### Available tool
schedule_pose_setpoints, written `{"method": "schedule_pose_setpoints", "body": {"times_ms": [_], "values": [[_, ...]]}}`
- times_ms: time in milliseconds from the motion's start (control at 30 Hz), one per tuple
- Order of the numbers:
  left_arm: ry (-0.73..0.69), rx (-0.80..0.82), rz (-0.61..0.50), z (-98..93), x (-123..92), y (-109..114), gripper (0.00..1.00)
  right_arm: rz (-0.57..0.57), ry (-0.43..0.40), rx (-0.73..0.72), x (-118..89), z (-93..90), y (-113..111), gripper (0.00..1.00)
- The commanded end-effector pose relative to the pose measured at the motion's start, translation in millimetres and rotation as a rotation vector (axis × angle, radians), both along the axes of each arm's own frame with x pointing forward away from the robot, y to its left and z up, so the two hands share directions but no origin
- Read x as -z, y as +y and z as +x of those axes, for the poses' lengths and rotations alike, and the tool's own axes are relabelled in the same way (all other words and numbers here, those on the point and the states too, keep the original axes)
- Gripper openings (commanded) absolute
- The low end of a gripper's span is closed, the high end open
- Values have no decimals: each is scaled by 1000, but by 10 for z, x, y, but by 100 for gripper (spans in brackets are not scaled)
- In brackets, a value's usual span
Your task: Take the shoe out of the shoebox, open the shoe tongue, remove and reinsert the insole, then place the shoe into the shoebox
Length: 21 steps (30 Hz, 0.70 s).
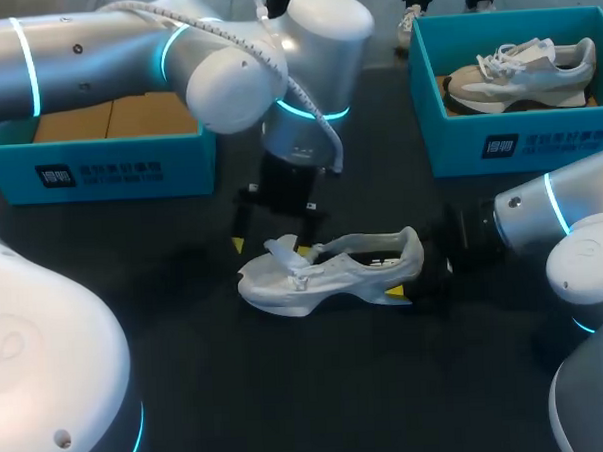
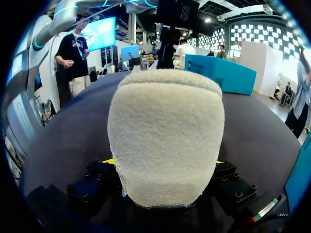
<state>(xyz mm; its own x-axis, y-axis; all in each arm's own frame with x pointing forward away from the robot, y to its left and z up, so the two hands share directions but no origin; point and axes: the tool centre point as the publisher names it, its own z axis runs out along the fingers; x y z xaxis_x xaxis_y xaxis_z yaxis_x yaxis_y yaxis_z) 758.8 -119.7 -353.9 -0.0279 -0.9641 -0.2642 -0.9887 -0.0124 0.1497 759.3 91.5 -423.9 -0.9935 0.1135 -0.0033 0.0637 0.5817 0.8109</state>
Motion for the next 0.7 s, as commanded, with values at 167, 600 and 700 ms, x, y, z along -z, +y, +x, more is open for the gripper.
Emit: {"method": "schedule_pose_setpoints", "body": {"times_ms": [167,600,700], "values": [[-17,-9,-30,-38,-125,76,100,-7,0,3,12,5,36,0],[-31,-2,-76,-94,-287,110,100,-7,0,3,12,5,36,0],[-35,15,-92,-88,-342,93,100,-7,0,3,12,5,36,0]]}}
